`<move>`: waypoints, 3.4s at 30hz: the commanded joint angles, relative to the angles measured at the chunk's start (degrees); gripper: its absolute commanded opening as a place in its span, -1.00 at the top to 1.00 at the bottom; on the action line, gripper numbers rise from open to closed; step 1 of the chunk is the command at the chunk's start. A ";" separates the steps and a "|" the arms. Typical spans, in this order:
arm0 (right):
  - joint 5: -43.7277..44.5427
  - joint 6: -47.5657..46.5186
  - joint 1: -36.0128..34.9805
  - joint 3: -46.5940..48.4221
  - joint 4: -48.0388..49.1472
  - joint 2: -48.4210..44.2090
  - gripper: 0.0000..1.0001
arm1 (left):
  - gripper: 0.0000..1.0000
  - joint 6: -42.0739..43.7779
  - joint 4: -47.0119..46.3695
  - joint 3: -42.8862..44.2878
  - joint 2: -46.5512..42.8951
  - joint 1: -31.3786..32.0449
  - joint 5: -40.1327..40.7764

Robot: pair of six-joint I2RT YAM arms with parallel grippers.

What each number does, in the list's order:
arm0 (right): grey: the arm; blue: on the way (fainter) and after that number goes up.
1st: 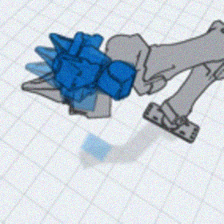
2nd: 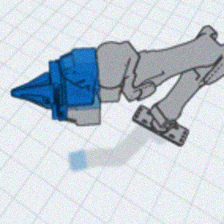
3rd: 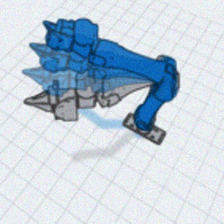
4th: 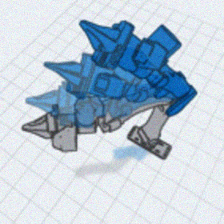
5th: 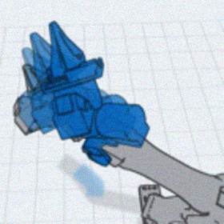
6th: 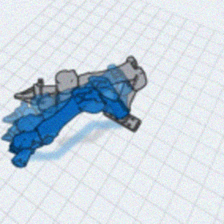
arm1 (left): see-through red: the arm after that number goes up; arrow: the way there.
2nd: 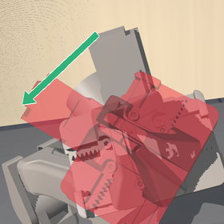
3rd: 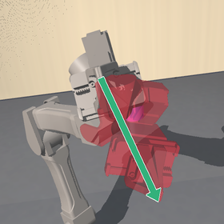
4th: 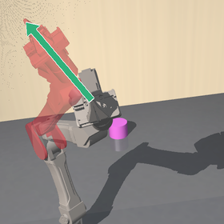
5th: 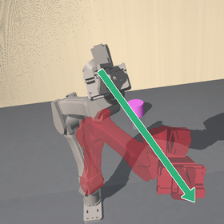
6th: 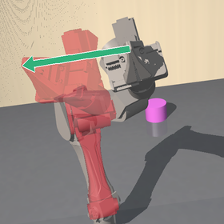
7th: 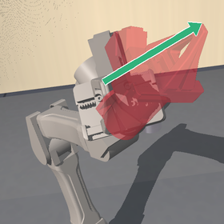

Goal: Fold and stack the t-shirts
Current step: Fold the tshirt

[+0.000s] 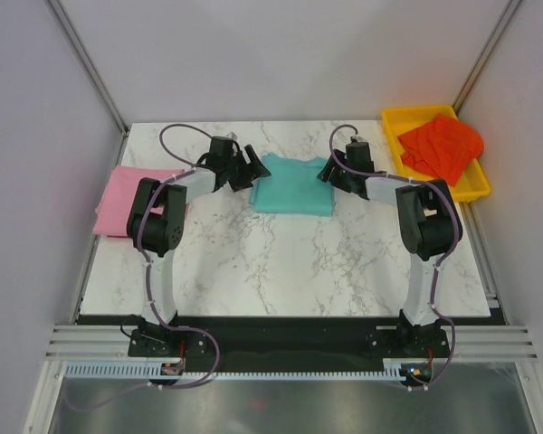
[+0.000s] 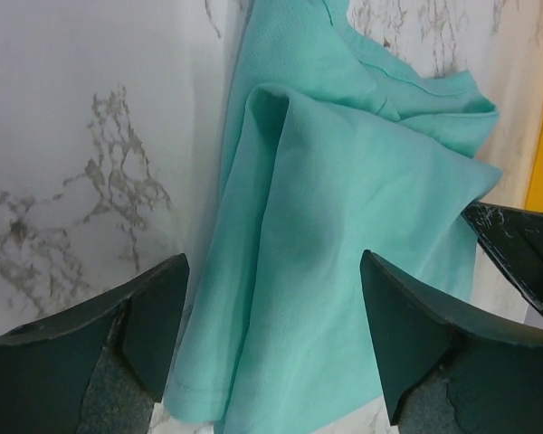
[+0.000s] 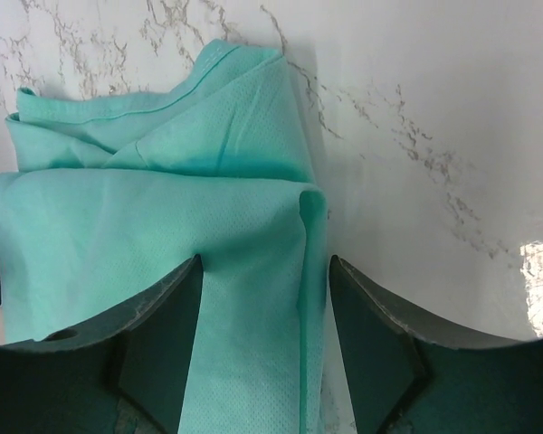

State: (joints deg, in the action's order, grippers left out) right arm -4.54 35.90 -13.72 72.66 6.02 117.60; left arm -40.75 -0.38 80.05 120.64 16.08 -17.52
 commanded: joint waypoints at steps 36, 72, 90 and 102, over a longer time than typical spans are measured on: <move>3.48 -6.63 -3.42 9.09 0.65 7.57 1.00 | 0.96 4.45 13.31 19.28 12.87 0.71 9.43; 1.64 -0.66 -2.02 -0.24 0.13 1.75 1.00 | -0.99 11.50 51.24 10.90 -8.15 9.50 72.17; -0.03 0.66 -1.40 -0.24 -0.31 2.28 1.00 | -0.24 22.38 54.44 13.29 6.62 9.59 81.15; -0.65 1.01 -0.96 -0.24 -0.13 2.55 1.00 | -0.20 21.24 54.61 14.69 12.60 5.37 78.52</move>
State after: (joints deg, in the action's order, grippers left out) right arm -4.78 36.82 -15.03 71.64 6.94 118.58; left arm -19.42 54.65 93.21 131.59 23.05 61.65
